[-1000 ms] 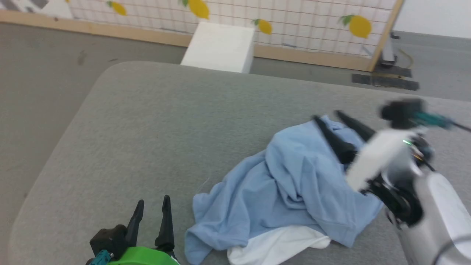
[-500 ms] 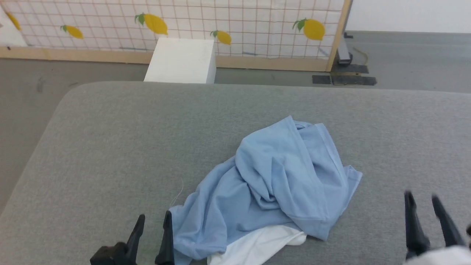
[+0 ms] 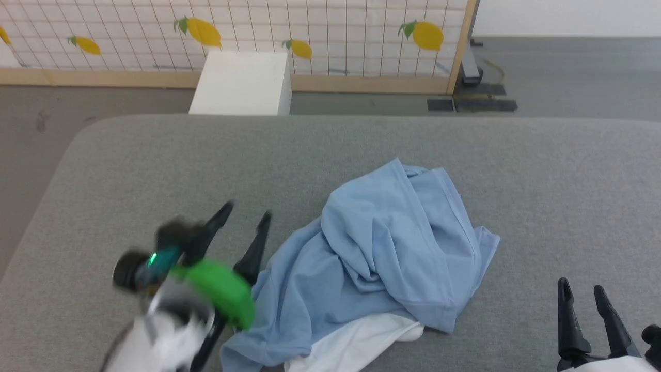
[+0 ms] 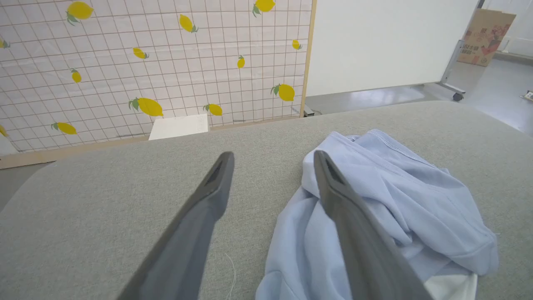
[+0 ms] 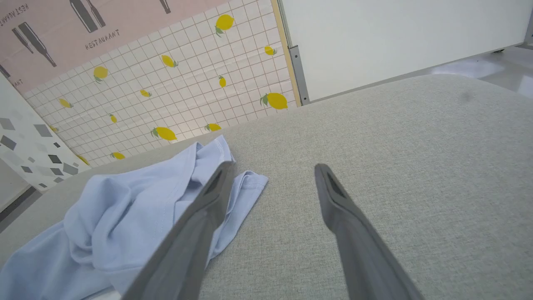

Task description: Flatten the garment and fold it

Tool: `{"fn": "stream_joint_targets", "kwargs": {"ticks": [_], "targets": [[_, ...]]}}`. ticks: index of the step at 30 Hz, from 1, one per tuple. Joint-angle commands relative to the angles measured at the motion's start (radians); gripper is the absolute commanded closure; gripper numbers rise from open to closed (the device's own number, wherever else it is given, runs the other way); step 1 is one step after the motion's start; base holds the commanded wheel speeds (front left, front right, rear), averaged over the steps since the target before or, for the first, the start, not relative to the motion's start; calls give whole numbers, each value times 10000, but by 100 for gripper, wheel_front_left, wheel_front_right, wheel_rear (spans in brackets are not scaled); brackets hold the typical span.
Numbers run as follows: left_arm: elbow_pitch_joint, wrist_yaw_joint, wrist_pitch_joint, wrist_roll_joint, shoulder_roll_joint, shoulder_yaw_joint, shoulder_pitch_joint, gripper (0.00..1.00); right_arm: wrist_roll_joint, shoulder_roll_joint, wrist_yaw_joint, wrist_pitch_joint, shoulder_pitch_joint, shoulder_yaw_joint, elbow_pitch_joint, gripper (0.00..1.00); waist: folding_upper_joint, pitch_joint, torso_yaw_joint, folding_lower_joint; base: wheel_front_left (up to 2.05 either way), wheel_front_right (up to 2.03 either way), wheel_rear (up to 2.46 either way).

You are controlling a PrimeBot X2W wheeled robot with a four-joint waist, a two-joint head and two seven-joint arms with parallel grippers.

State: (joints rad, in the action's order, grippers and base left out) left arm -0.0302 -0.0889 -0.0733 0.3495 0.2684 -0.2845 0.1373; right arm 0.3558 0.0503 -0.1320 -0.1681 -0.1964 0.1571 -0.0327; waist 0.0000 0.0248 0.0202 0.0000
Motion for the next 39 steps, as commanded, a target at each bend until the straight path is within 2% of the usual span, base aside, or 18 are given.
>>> {"fn": "stream_joint_targets", "kwargs": {"ticks": [1, 5, 11, 16, 21, 22, 23, 24, 32, 37, 39], "targets": [[106, -137, -575, 55, 193, -246, 564, 0, 34, 0, 13, -61, 188, -8, -75, 0, 0, 263, -75, 0, 0, 0, 0], [694, -374, -2607, 951, 515, -1057, 2379, 0, 102, 0, 13, -135, 459, -112, -252, 0, 0, 737, -223, 0, 0, 0, 0], [1919, -413, -4786, 2527, 1078, -2212, 3859, 0, 181, 0, 13, -265, 933, -355, -551, 0, 0, 1213, -605, 0, 0, 0, 0], [2770, -415, -5441, 3488, 1448, -2549, 3986, 0, 222, 0, 13, -378, 1208, -446, -806, 0, 0, 1474, -947, 0, 0, 0, 0], [3869, -416, -4907, 4085, 1040, -2623, 3321, 0, 195, -1, 13, -432, 1269, -408, -930, 0, 0, 1566, -1098, 0, 0, 0, 0], [4018, -416, -4904, 4131, 969, -2720, 3231, 6, 178, -1, 13, -409, 1281, -415, -932, 0, 0, 1558, -1096, 0, 0, 0, 0], [4150, -417, -4858, 4158, 909, -2865, 3170, 87, 151, -1, 13, -375, 1303, -415, -924, 0, 0, 1551, -1087, 0, 0, 0, 0], [4253, -417, -4780, 4173, 865, -2951, 3146, 100, 120, -1, 13, -349, 1324, -407, -904, 0, 0, 1540, -1071, 0, 0, 0, 0], [4771, -417, -3919, 4401, 921, -3506, 3549, 100, -113, -1, 13, -37, 1400, -246, -581, 0, 0, 1444, -937, 0, 0, 0, 0], [4089, -417, -3448, 5046, 1300, -2825, 4696, 100, -89, -1, 13, 42, 1289, -136, -360, 0, 0, 1596, -853, 0, 0, 0, 0], [3797, -331, -3149, 4959, 1523, -2450, 5232, 100, -31, -1, 13, 48, 1265, -143, -329, 0, 0, 1755, -862, 0, 0, 0, 0]]}}
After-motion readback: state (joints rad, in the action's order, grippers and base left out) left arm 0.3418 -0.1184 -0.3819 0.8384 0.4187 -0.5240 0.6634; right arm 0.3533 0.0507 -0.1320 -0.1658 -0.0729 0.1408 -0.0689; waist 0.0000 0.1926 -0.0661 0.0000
